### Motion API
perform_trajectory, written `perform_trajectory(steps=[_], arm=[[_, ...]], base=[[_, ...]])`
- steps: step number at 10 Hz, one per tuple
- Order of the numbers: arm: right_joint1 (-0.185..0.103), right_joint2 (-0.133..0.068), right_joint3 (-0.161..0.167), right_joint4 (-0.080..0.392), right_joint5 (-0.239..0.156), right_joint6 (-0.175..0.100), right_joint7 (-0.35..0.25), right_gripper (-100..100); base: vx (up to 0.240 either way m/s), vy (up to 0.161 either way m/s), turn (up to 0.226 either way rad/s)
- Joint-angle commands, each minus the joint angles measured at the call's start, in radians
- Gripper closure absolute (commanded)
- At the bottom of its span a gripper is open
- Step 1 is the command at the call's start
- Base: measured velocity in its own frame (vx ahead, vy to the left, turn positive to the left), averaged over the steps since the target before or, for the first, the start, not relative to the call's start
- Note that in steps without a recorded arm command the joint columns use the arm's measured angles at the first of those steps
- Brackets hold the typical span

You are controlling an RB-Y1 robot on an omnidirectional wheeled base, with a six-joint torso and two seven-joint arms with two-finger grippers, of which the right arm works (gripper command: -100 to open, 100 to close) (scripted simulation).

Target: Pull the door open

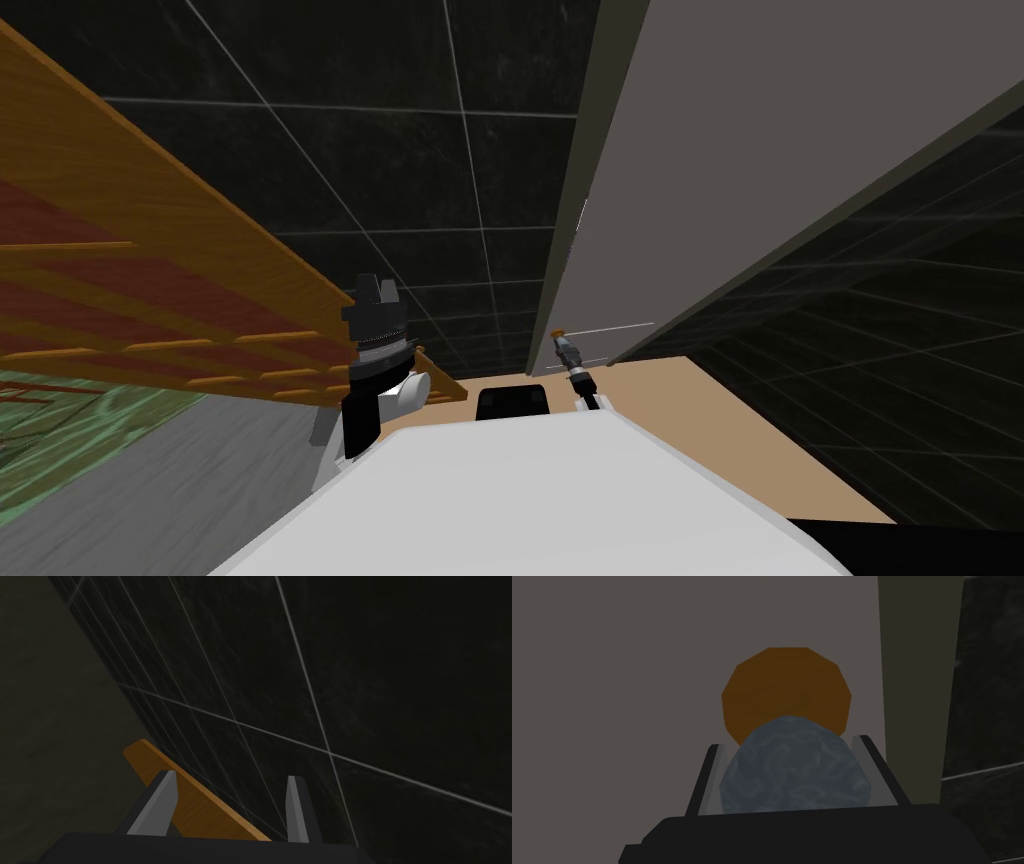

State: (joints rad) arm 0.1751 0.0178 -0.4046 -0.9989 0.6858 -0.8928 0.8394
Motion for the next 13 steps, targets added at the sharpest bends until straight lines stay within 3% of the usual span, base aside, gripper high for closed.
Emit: perform_trajectory(steps=[1,5,7,13], arm=[[-0.004,-0.009,0.007,0.005,-0.028,0.0,-0.05,100],[-0.009,-0.02,0.018,0.013,-0.063,0.001,-0.138,100],[-0.015,-0.031,0.03,0.023,-0.104,0.002,-0.2,100],[-0.025,-0.049,0.051,0.039,-0.171,0.004,-0.335,100]], base=[[-0.074,-0.021,0.113],[-0.054,-0.017,0.063],[-0.052,-0.021,0.099],[-0.05,-0.016,0.078]])
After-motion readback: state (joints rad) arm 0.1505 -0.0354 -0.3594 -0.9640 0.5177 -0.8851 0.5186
